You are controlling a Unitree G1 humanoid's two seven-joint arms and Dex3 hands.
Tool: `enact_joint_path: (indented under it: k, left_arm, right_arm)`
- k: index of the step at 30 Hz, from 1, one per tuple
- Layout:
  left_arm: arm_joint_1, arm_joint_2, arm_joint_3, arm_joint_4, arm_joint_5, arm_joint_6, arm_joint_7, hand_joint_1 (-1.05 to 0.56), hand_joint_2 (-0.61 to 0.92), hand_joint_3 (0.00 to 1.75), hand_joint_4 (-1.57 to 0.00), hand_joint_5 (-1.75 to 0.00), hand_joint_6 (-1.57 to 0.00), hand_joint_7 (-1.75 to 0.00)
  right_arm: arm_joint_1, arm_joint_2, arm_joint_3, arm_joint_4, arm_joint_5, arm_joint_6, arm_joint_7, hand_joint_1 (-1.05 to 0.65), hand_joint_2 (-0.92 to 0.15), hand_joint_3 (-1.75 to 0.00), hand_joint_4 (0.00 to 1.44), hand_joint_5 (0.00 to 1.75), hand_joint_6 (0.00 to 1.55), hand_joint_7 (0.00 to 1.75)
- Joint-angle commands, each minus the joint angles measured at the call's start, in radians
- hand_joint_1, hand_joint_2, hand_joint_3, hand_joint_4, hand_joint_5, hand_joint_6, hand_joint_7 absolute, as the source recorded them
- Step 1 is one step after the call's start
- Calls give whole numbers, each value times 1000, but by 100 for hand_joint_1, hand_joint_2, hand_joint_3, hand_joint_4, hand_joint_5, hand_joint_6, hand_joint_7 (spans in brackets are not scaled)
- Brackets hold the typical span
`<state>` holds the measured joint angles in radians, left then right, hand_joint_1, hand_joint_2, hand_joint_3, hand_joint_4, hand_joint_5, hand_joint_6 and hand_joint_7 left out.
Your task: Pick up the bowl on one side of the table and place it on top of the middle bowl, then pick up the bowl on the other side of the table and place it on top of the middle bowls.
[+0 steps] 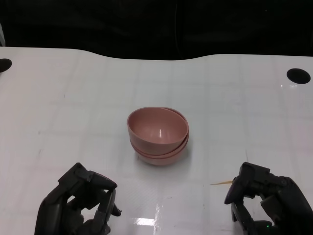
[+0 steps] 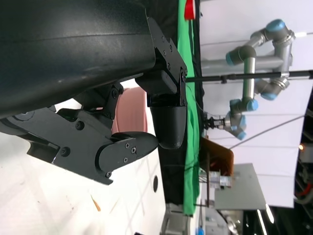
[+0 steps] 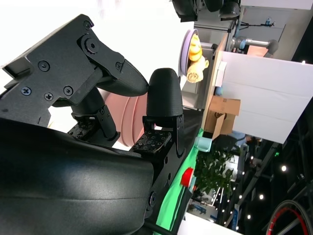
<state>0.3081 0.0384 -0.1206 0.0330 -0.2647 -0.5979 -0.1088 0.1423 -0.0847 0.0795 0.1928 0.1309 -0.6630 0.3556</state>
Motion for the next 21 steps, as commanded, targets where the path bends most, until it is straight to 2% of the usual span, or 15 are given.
enact_joint_path:
  k: [1, 11, 21]
  left_arm:
    - [-12, -14, 24, 26, -16, -22, -42, -18, 58, 94, -85, -171, -82, -146]
    - [-37, -57, 55, 54, -22, 7, -103, -20, 68, 80, -84, -169, -81, -145]
    - [-43, -69, 85, 41, -65, 42, -151, -19, 63, 90, -82, -173, -80, -148]
  right_arm:
    - [14, -8, -10, -4, 10, -2, 2, -21, -42, -127, 85, 175, 83, 145]
    - [4, -4, -18, 11, 12, -12, 6, -20, -42, -127, 85, 174, 83, 145]
    - [-4, -2, -18, 26, 19, -30, 14, -20, -42, -128, 85, 174, 82, 144]
